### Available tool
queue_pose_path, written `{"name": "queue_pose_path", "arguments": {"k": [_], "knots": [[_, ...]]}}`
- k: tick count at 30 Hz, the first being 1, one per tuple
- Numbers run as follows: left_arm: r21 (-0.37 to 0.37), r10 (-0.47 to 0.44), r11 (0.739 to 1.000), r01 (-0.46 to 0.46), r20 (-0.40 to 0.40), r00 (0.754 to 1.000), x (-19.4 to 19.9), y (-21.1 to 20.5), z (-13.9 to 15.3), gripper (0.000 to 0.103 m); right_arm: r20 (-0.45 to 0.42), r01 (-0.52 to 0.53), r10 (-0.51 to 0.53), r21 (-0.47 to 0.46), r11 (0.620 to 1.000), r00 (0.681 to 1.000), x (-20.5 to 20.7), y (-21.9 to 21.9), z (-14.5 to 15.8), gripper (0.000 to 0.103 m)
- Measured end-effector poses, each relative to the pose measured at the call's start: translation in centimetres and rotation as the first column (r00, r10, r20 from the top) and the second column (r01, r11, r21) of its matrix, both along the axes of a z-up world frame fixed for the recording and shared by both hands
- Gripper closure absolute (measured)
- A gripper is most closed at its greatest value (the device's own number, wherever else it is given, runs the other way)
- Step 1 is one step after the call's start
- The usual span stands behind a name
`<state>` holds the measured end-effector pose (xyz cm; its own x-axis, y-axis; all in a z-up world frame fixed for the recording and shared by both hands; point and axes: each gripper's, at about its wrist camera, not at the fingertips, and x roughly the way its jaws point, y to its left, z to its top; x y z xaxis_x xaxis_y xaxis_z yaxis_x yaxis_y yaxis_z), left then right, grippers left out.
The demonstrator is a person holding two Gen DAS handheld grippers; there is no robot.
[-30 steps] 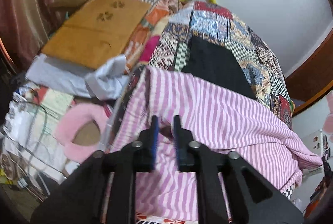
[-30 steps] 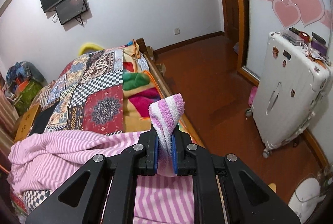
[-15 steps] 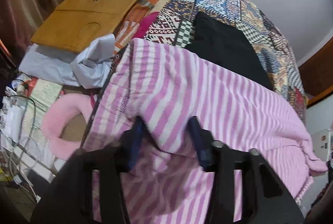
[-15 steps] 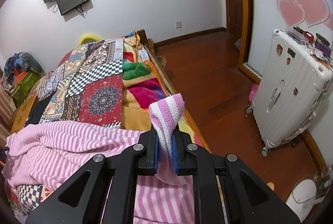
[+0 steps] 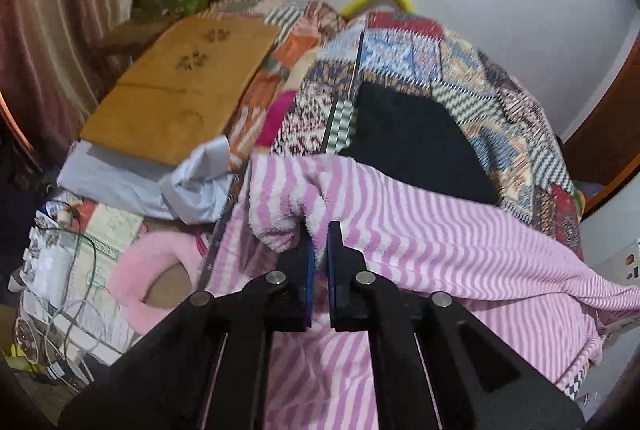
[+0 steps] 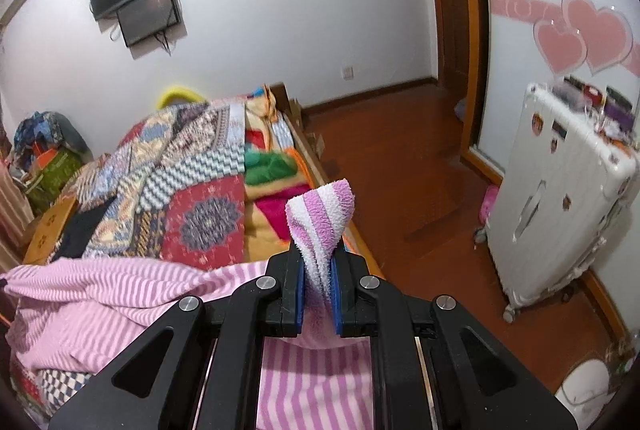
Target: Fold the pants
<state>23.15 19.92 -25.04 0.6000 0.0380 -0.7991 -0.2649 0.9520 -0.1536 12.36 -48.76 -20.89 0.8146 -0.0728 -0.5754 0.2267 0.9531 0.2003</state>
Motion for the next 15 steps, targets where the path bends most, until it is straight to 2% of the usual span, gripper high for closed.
{"name": "queue_pose_path", "arguments": {"k": [4, 8, 15], "knots": [[0.009, -0.001, 1.000, 0.000, 0.043, 0.999, -1.8, 0.1, 2.1, 0.098, 0.051, 0.000, 0.000, -0.007, 1.000, 0.999, -1.2, 0.2, 1.6, 0.094], [-0.013, 0.014, 1.000, -0.013, 0.068, 0.998, -4.0, 1.0, 3.1, 0.098, 0.073, 0.006, -0.006, -0.005, 1.000, 0.997, -2.5, 0.3, 2.3, 0.094], [-0.070, 0.051, 0.996, -0.049, 0.038, 0.998, -7.3, 2.6, 1.2, 0.099, 0.046, 0.032, -0.033, 0.040, 0.999, 0.998, -4.8, -0.3, 0.7, 0.094]]}}
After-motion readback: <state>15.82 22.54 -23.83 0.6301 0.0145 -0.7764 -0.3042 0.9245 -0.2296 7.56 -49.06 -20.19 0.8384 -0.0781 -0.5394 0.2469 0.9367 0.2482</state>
